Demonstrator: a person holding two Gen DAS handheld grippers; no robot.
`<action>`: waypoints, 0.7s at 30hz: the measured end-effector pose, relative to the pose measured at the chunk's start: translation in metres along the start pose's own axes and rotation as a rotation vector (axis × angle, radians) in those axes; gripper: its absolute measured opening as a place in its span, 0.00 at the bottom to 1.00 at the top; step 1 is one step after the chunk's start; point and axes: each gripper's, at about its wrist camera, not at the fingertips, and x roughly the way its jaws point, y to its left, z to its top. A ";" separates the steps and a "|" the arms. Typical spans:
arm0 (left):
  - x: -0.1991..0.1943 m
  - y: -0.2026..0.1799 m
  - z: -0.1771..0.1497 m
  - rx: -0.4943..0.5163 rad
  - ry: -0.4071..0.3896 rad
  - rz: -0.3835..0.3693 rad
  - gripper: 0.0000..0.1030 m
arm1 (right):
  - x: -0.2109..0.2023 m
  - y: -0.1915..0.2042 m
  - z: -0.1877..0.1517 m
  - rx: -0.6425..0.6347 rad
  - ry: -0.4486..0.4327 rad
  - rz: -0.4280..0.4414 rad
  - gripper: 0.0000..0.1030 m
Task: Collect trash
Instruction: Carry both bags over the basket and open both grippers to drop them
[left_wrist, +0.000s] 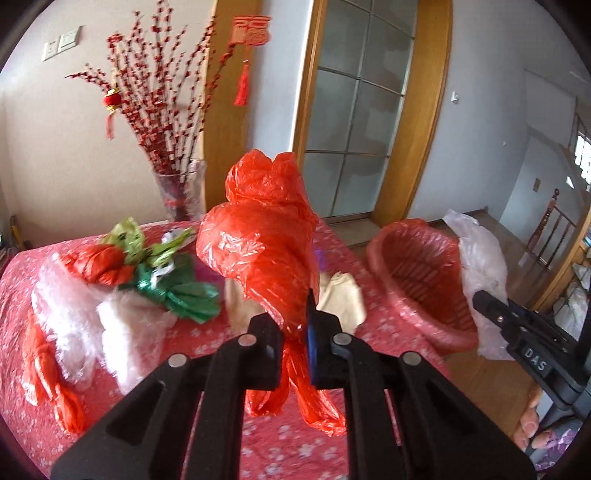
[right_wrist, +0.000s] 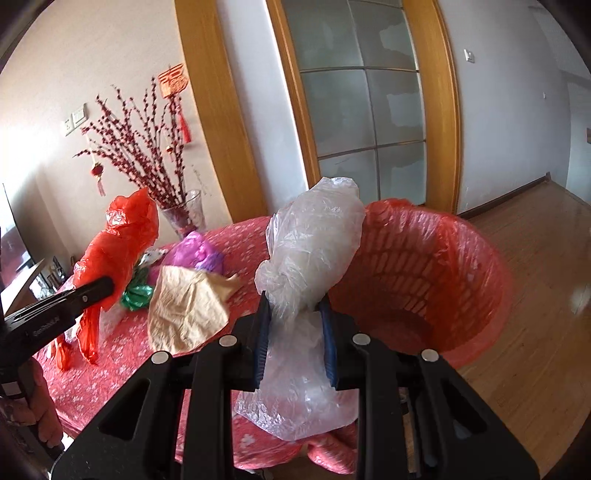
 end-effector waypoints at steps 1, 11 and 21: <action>0.001 -0.007 0.004 0.014 -0.004 -0.012 0.11 | -0.001 -0.005 0.003 0.005 -0.005 -0.008 0.25; 0.025 -0.068 0.030 0.103 -0.006 -0.161 0.11 | -0.013 -0.051 0.029 0.047 -0.042 -0.092 0.25; 0.061 -0.116 0.040 0.143 0.041 -0.274 0.11 | -0.012 -0.088 0.048 0.068 -0.056 -0.151 0.25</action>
